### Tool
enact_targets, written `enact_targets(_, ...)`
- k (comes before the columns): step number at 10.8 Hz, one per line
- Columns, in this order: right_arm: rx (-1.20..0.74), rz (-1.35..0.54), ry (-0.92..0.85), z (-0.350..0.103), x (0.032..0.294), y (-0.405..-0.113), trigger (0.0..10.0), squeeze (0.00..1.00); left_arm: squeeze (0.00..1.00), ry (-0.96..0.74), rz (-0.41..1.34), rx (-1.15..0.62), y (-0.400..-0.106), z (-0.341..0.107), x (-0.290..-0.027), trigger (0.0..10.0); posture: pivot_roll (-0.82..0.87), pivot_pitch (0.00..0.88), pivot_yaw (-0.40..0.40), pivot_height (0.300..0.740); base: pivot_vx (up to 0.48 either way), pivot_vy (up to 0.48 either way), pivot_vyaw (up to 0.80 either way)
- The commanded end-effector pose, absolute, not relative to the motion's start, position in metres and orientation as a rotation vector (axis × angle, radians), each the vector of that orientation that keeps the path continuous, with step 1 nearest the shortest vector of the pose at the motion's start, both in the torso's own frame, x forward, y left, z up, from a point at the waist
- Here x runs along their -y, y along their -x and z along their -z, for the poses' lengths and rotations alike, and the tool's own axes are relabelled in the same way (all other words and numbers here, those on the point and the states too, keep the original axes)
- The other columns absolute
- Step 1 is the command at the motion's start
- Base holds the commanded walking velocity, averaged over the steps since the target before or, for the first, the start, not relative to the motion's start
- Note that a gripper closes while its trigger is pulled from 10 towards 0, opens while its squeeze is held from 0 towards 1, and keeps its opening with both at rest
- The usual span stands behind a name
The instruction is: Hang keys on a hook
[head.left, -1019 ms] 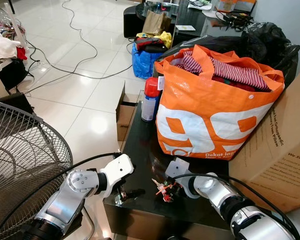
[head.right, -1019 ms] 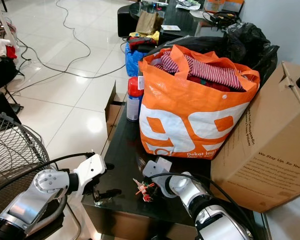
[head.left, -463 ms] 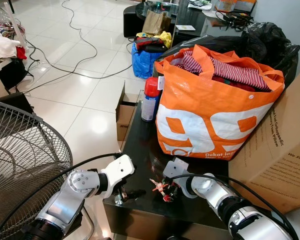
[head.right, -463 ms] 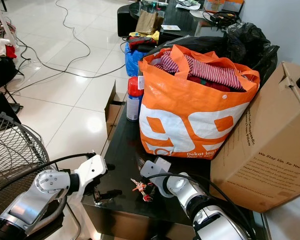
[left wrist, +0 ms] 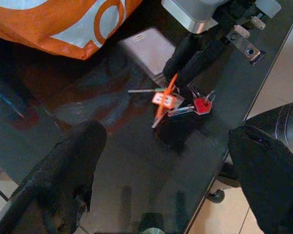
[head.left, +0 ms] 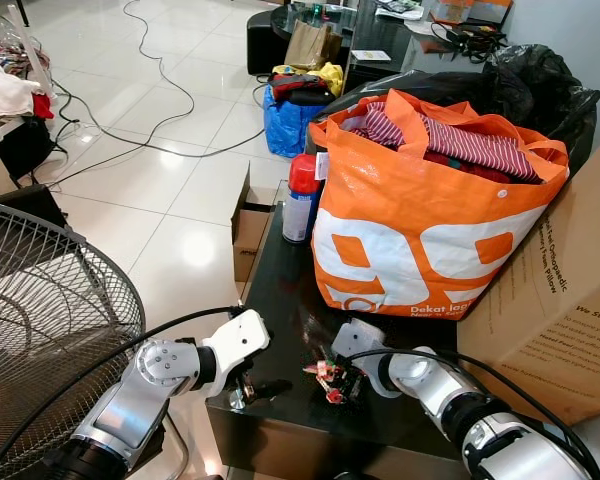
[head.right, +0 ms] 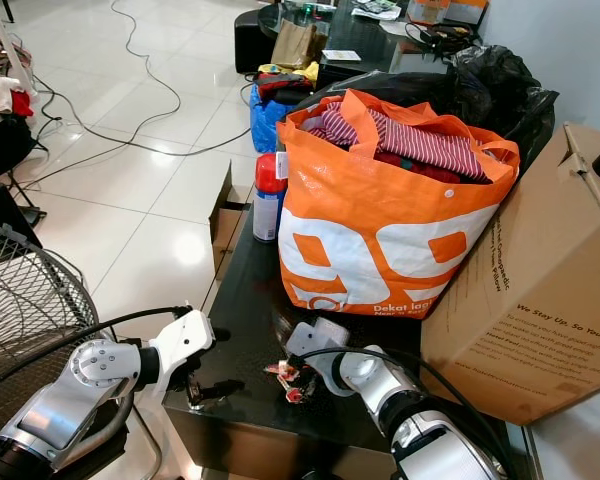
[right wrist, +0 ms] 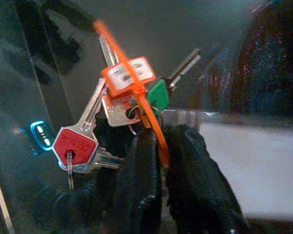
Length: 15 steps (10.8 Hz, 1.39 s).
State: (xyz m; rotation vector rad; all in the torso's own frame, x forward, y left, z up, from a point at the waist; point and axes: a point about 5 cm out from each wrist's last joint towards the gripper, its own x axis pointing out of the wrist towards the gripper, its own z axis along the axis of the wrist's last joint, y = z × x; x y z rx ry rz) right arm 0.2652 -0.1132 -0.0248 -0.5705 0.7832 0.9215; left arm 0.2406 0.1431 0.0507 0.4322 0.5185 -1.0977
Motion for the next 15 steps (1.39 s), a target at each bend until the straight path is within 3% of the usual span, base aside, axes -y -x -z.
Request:
enact_targets(1,-0.795,-0.924,0.582,0.028,0.118,-0.262,0.0,0.0,0.25,-0.451,1.119,-0.503,-0.243,-0.053,-0.138,10.0,-0.01,0.0,-0.11,0.74,0.0,0.0,0.0)
enact_targets(7,-0.681,-0.886,0.559,0.014,0.123,-0.274,0.0,0.0,0.25,-0.464,1.106,-0.489,-0.243,-0.055,-0.138,10.0,0.0,0.0,-0.124,0.74,0.0,0.0,0.0)
enact_targets(10,-0.578,-0.74,0.277,-0.009,0.149,-0.275,0.0,0.0,0.24,-0.374,0.98,-0.359,-0.243,-0.069,-0.137,10.0,0.01,0.0,-0.129,0.74,0.0,0.0,0.0)
enact_targets(12,-0.457,-0.607,0.025,-0.044,0.174,-0.257,0.0,0.0,0.23,-0.232,0.734,-0.209,-0.245,-0.09,-0.142,10.0,-0.01,0.0,-0.109,0.74,0.0,0.0,0.0)
enact_targets(15,-0.294,-0.397,-0.236,-0.077,0.172,-0.219,0.0,0.0,0.22,-0.209,0.426,-0.117,-0.24,-0.099,-0.152,10.0,-0.03,0.0,-0.074,0.74,0.0,0.0,0.0)
